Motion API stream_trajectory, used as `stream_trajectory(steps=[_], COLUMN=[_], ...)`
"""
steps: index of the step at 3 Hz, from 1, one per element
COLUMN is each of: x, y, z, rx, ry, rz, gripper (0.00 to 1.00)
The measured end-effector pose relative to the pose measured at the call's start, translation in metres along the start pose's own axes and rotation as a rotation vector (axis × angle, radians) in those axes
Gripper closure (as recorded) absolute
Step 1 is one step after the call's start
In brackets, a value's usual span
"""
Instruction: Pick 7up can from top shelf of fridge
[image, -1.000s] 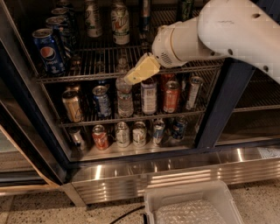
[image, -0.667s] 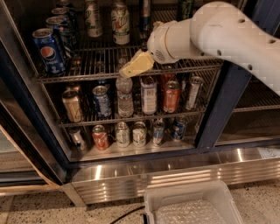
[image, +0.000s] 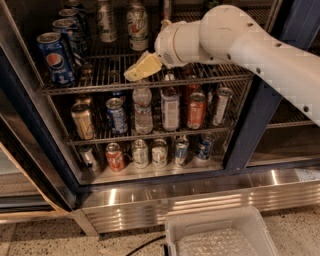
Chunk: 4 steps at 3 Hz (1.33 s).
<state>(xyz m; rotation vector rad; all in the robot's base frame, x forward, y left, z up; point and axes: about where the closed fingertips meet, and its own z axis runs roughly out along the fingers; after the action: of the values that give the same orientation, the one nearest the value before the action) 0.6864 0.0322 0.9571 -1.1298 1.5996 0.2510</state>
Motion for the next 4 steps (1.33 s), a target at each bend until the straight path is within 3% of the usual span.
stream_trajectory(steps=[2, 4], x=[-0.032, -0.041], y=[0.028, 0.032], z=[0.030, 0.048], rx=[-0.064, -0.043], ry=[-0.051, -0.084], rz=[-0.064, -0.047], gripper=[0.00, 0.00])
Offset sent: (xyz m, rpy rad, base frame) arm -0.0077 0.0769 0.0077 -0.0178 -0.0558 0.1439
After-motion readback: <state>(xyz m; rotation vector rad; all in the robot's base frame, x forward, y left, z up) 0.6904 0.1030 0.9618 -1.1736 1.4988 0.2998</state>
